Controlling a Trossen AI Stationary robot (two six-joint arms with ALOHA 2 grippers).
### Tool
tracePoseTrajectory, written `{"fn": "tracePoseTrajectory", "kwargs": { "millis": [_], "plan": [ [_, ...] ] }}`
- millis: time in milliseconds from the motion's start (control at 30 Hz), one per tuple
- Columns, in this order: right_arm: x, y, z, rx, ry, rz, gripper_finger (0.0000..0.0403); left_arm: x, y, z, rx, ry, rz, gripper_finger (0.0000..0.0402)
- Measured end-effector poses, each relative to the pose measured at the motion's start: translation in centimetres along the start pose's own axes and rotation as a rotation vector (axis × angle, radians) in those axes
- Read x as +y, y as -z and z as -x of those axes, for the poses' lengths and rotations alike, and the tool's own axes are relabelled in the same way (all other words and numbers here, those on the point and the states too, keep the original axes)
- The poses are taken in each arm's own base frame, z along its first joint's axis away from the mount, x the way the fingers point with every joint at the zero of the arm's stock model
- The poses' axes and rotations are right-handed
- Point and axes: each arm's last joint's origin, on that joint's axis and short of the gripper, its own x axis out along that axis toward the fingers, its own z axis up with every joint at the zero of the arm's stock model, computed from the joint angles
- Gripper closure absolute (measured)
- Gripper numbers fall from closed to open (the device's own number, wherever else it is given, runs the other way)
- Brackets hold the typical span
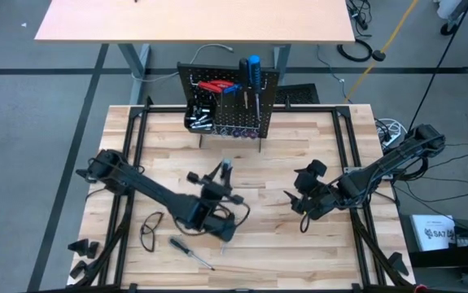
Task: Hang tools onto peg board
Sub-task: Hang the gray screwdriver on the pegboard
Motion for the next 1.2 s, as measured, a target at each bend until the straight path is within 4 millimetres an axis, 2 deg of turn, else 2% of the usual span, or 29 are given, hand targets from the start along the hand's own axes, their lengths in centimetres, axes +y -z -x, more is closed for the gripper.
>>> {"fn": "tracePoseTrajectory", "kwargs": {
  "millis": [100,267,333,433,567,667,767,833,933,1067,1200],
  "plan": [
    [-0.2,0.1,0.0,-0.017,0.044,0.011,0.0014,0.1,0.1,-1.4,0.010,-0.037,-0.065,0.0276],
    [-0.5,0.3,-0.1,0.029,0.044,0.029,0.0014,0.2,0.4,-3.9,0.064,-0.069,-0.278,0.0276],
    [-0.6,0.4,-0.4,0.110,-0.011,0.043,0.0014,0.1,0.6,-4.6,0.160,0.043,-0.411,0.0276],
    [-0.8,0.4,-0.7,0.186,-0.075,0.081,0.0014,-0.8,0.5,-4.7,0.285,0.336,-0.527,0.0276],
    [-1.0,0.1,-1.2,0.242,-0.161,0.156,0.0014,-2.6,-1.4,-3.5,0.271,0.705,-0.455,0.0276],
    [-0.8,-0.4,-1.5,0.243,-0.256,0.213,0.0014,-3.0,-4.7,-1.8,0.156,0.794,-0.381,0.0276],
    [-0.1,-0.9,-1.5,0.196,-0.390,0.290,0.0014,-1.3,-9.3,0.1,0.004,0.805,-0.278,0.0276],
    [0.4,-1.0,-1.5,0.134,-0.536,0.339,0.0014,0.6,-12.3,1.4,-0.104,0.809,-0.200,0.0276],
    [0.5,-0.5,-1.7,0.006,-0.778,0.372,0.0014,3.5,-15.4,2.9,-0.223,0.821,-0.131,0.0276],
    [-1.4,0.9,-1.9,-0.101,-0.951,0.311,0.0014,6.4,-16.6,3.5,-0.290,0.769,-0.128,0.0276],
    [-3.8,2.4,-1.8,-0.160,-0.938,0.201,0.0014,7.4,-15.2,2.2,-0.342,0.657,-0.107,0.0276]
  ]
}}
